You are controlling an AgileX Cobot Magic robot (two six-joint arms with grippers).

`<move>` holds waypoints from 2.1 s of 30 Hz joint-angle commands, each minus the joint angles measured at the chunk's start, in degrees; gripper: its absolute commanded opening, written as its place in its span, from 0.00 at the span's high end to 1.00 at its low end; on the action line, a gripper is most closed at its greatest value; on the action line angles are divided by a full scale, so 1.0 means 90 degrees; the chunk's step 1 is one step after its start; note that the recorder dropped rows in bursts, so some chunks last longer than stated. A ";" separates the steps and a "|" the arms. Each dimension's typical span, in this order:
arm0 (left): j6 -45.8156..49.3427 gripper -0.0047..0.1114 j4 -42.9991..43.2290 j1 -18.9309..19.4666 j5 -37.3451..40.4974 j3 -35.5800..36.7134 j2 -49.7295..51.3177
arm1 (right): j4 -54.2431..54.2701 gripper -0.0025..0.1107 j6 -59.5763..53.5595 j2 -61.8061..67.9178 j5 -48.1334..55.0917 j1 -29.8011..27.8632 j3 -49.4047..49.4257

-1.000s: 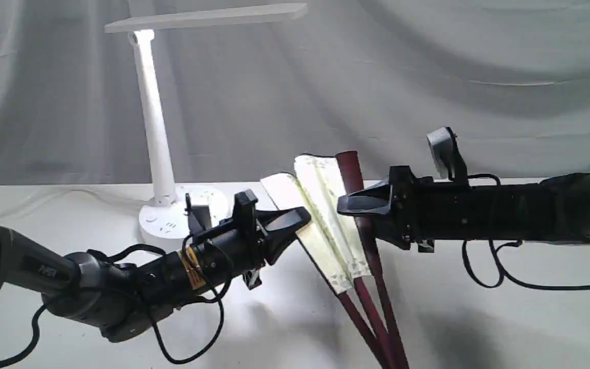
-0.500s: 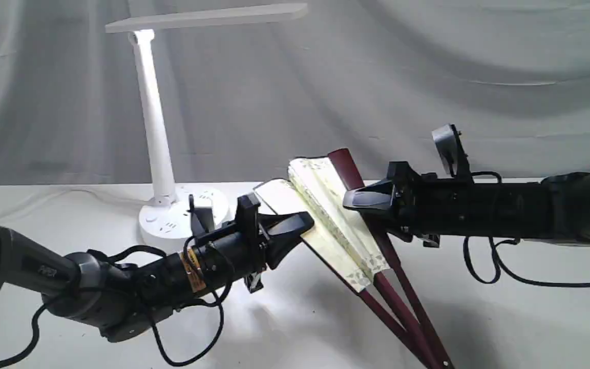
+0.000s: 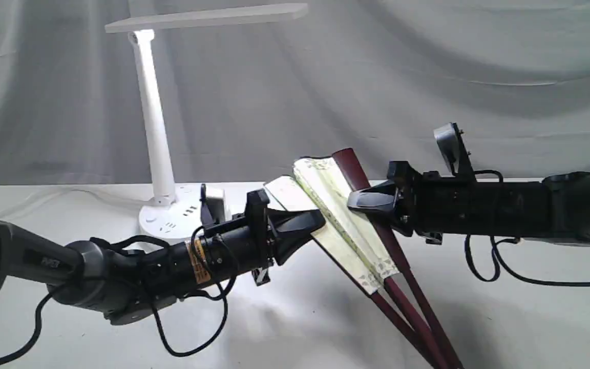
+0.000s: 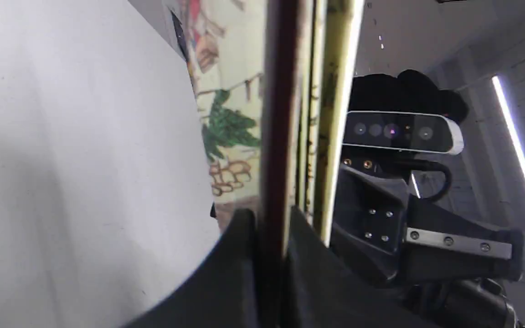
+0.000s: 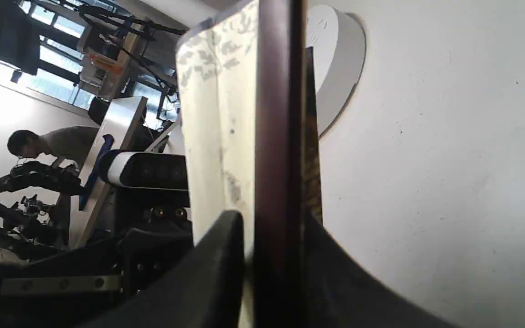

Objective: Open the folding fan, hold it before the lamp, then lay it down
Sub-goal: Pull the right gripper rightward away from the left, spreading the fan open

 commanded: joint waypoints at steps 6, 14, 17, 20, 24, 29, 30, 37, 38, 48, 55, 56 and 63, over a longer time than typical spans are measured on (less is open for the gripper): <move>-0.0067 0.96 0.0245 0.0137 -0.0006 -0.0055 -0.0008 | 0.0097 0.96 -0.0101 -0.0070 -0.0072 -0.0095 -0.0005; -0.0065 0.96 -0.0329 0.0163 -0.0006 -0.0055 -0.0008 | 0.0097 0.98 -0.0101 -0.0070 -0.0115 -0.0325 -0.0005; -0.0022 0.96 -0.0598 0.0130 -0.0006 -0.0055 -0.0008 | 0.0097 0.98 -0.0101 -0.0070 -0.0115 -0.0468 -0.0005; -0.0022 0.96 -0.0794 0.0088 -0.0006 -0.0055 -0.0008 | 0.0097 0.98 -0.0101 -0.0070 -0.0119 -0.0644 -0.0005; -0.0013 0.96 -0.1065 0.0031 -0.0006 -0.0055 -0.0008 | 0.0097 0.98 -0.0008 -0.0070 -0.0091 -0.0910 -0.0005; -0.0013 0.96 -0.1458 0.0031 -0.0006 -0.0055 -0.0008 | 0.0097 0.98 0.0228 -0.0070 -0.0044 -0.1234 -0.0005; -0.0013 0.96 -0.1525 0.0031 -0.0006 -0.0055 -0.0008 | 0.0091 0.98 0.0228 -0.0070 -0.0028 -0.1286 -0.0005; -0.0013 0.96 -0.1914 -0.0111 -0.0006 -0.0055 -0.0008 | -0.0197 0.98 0.0702 -0.0070 0.0225 -0.1892 -0.0005; -0.0013 0.96 -0.1976 -0.0113 -0.0006 -0.0055 -0.0008 | -0.0275 0.98 0.0763 -0.0070 0.0295 -0.1984 -0.0005; 0.0175 0.96 -0.2544 -0.0182 -0.0006 -0.0055 -0.0008 | -0.0633 0.98 0.0824 -0.0070 0.0485 -0.2763 -0.0005; 0.0476 0.96 -0.3149 -0.0286 -0.0006 -0.0055 -0.0008 | -0.0735 0.98 0.0882 -0.0070 0.0554 -0.3145 -0.0005; 0.0523 0.96 -0.3202 -0.0299 -0.0006 -0.0055 -0.0008 | -0.0735 0.98 0.0882 -0.0070 0.0606 -0.3181 -0.0005; 0.0794 0.96 -0.4010 -0.0526 -0.0006 -0.0055 -0.0008 | -0.0781 0.98 0.0897 -0.0070 0.0732 -0.3448 -0.0005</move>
